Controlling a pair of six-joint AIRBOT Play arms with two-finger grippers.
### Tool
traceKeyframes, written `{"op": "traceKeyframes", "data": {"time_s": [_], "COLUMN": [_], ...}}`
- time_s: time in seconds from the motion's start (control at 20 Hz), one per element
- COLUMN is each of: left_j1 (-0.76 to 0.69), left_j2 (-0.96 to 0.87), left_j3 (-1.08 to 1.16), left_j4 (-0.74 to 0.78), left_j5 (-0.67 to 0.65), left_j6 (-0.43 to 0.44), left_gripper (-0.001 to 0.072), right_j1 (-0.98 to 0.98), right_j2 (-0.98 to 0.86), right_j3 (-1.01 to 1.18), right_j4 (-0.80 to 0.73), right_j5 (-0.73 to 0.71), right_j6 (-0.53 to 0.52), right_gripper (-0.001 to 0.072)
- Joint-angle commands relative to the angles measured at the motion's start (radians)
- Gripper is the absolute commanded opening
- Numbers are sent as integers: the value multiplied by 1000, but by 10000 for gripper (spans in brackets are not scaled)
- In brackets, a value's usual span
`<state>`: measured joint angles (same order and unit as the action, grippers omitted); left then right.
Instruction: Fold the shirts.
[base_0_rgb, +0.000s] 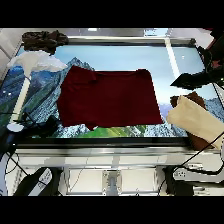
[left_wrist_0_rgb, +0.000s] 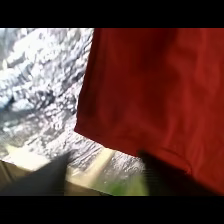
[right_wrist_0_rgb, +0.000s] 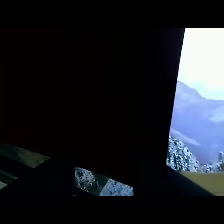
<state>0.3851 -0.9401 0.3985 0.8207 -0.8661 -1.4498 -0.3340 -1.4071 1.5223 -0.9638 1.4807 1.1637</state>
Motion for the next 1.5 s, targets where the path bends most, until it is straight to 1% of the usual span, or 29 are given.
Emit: {"op": "traceKeyframes", "data": {"time_s": [0.0,0.1,0.25,0.3,0.35,0.5,0.7,0.75,0.8,0.85,0.9,0.95,1.1,1.2,1.3,1.45], "left_j1": [1,1,0,0,0,0,-4,-6,-6,-6,-6,-6,-6,-6,-6,-6], "left_j2": [-106,-115,-115,-116,-116,-128,-203,-211,-212,-212,-212,-212,-212,-212,-211,-211], "left_j3": [-16,-14,0,2,4,4,4,4,4,6,12,21,55,72,76,76], "left_j4": [-93,-97,-124,-139,-159,-230,-380,-384,-384,-384,-383,-384,-383,-376,-375,-371], "left_j5": [19,68,114,121,122,121,91,91,91,92,91,90,69,49,30,-6], "left_j6": [43,35,41,62,87,155,279,286,291,296,303,310,322,326,344,360], "left_gripper": [649,648,638,571,539,536,536,523,416,290,126,7,10,9,9,10], "right_j1": [-1,-1,-1,-1,-1,0,20,29,33,37,37,37,32,12,-17,-66], "right_j2": [1,1,1,1,1,1,1,1,1,1,1,1,1,1,2,39], "right_j3": [-1,-1,-2,-1,-2,-2,-2,-2,-2,-2,-5,-20,-168,-348,-524,-777], "right_j4": [57,57,66,76,88,123,128,127,129,125,123,117,38,53,103,248], "right_j5": [61,102,109,108,107,99,91,91,91,92,91,91,85,73,39,-90], "right_j6": [-15,-35,-36,-36,-35,-35,-35,-35,-35,-30,-3,22,103,123,119,65], "right_gripper": [406,406,406,406,406,406,406,406,406,405,404,405,405,405,405,405]}}
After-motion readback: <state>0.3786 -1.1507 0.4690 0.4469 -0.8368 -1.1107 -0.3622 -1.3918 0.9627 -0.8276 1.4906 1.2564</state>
